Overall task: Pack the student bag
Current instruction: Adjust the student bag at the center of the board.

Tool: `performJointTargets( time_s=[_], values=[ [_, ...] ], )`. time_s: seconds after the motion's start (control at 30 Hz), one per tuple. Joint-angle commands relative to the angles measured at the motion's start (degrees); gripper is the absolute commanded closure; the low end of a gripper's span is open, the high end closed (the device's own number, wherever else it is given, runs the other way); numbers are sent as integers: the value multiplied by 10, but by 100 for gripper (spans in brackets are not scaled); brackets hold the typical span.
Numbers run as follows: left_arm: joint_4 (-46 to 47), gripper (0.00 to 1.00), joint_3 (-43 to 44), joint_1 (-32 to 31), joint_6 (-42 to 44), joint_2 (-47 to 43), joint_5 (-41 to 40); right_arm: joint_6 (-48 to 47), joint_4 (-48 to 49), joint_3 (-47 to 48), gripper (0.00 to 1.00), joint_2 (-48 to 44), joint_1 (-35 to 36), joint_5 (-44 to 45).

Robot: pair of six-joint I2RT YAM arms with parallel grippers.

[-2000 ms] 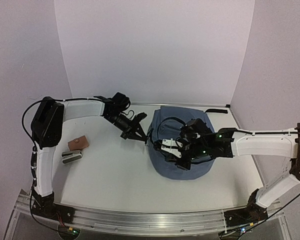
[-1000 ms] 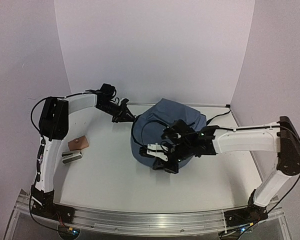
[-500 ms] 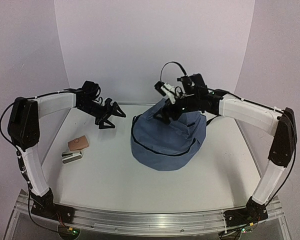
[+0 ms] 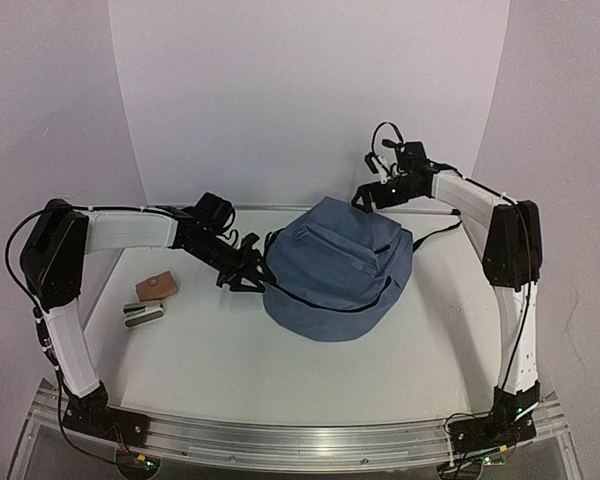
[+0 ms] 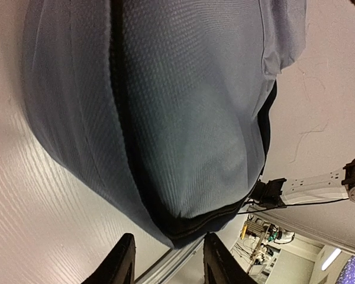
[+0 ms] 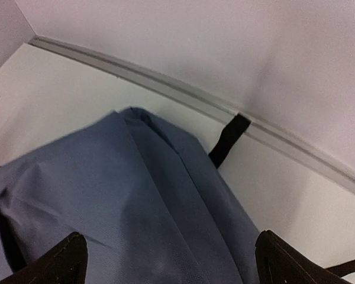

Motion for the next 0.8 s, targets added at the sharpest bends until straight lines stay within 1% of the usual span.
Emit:
performJointTargets(
  time_s=[0.0, 0.13, 0.2, 0.3, 0.4, 0.47, 0.53, 0.6, 0.63, 0.7, 0.73, 0.77],
  values=[
    [32, 74, 30, 0, -15, 25, 12, 29, -85, 2, 2, 12, -6, -80],
    [9, 88, 67, 9, -2, 49, 15, 36, -95, -79, 2, -26, -19, -118],
    [-7, 98, 85, 22, 4, 59, 9, 44, -101, -116, 3, -49, -23, -134],
    [-13, 100, 100, 57, 1, 69, -1, 66, -102, -163, 3, -93, -27, -168],
    [-36, 100, 150, 97, 17, 100, -4, 82, -101, -234, 3, -142, -26, -213],
    [-56, 100, 216, 120, 37, 136, -5, 102, -100, -300, 3, -176, -21, -252],
    [-101, 100, 302, 133, 63, 198, -6, 107, -97, -353, 2, -219, 1, -271],
    [-144, 100, 413, 141, 81, 260, -12, 108, -93, -395, 2, -258, 43, -281],
    [-164, 100, 495, 145, 84, 295, -11, 112, -87, -415, 2, -278, 78, -284],
    [-198, 99, 617, 148, 80, 358, -5, 116, -78, -432, 2, -316, 123, -288],
    [-202, 98, 649, 152, 71, 381, 0, 115, -77, -435, 2, -329, 141, -290],
    [-194, 92, 663, 158, 57, 387, 7, 113, -77, -433, 2, -335, 151, -291]
  ],
)
